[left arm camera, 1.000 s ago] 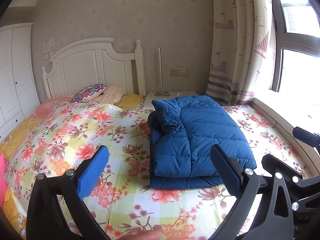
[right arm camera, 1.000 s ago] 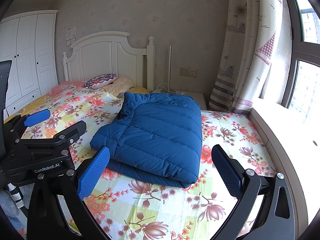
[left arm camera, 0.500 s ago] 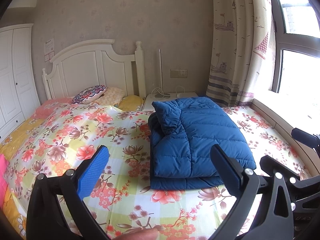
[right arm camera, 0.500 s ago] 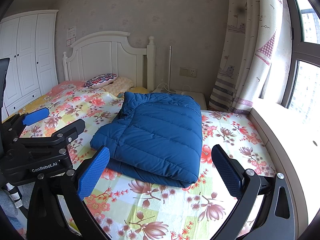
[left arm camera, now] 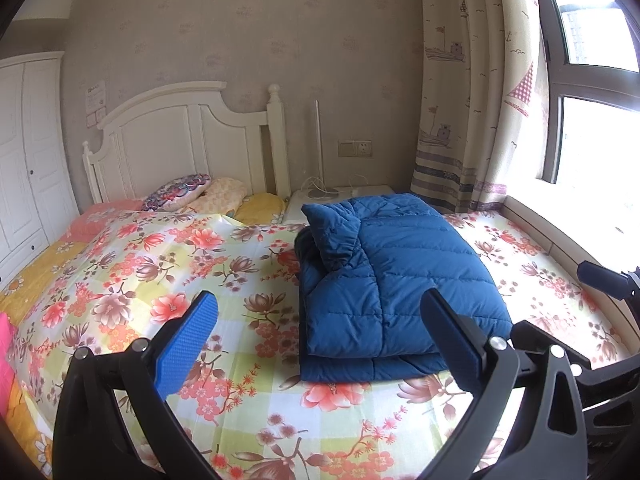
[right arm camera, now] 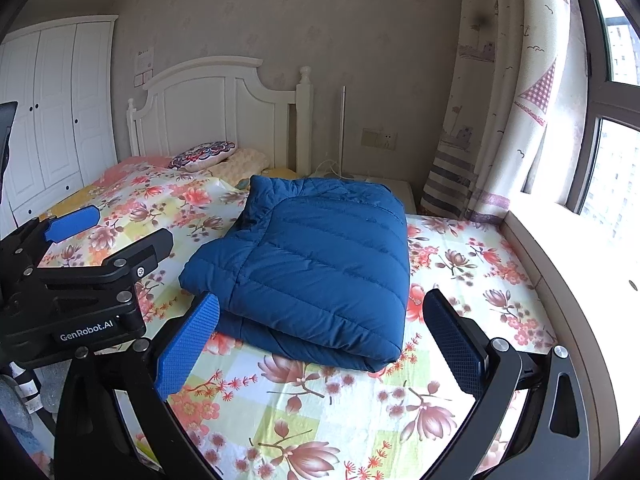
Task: Fold large clothes
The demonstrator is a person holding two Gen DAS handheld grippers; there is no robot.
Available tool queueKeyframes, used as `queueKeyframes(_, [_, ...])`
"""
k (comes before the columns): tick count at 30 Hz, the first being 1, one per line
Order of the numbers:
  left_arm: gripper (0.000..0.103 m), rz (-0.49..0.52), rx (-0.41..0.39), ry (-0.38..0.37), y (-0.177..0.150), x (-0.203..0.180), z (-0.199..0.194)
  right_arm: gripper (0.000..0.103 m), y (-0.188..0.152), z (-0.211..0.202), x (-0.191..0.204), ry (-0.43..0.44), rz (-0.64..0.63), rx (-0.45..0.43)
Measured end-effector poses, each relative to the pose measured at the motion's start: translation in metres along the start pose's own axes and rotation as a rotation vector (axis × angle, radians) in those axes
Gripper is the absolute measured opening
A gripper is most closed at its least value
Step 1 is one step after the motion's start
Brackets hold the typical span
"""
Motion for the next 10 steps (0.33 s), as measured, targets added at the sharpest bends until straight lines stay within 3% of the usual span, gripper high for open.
queueKeyframes(3, [0.101, -0.006, -0.013, 0.011, -0.004, 0.004, 0.009, 0.098, -0.006, 0.011, -0.003, 0.003, 0.005, 0.024])
queueKeyframes(7, [0.101, -0.024, 0.139, -0.036, -0.014, 0.02, 0.048, 0.098, -0.014, 0.028, -0.023, -0.031, 0.022, 0.029])
queueKeyframes(10, [0.101, -0.025, 0.234, -0.029, -0.017, 0.056, 0.087, 0.098, -0.008, 0.038, -0.085, -0.152, 0.055, 0.055])
Point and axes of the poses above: each gripper's, at about its wrist camera, not at the fingertips, and z roughly the way its jaws point, x to its left, y to its top, the point moved 3 cm from there along z, roughly the way its jaws point, and after that the axes turned 2 degrees about -z, right-handed, at the moved point
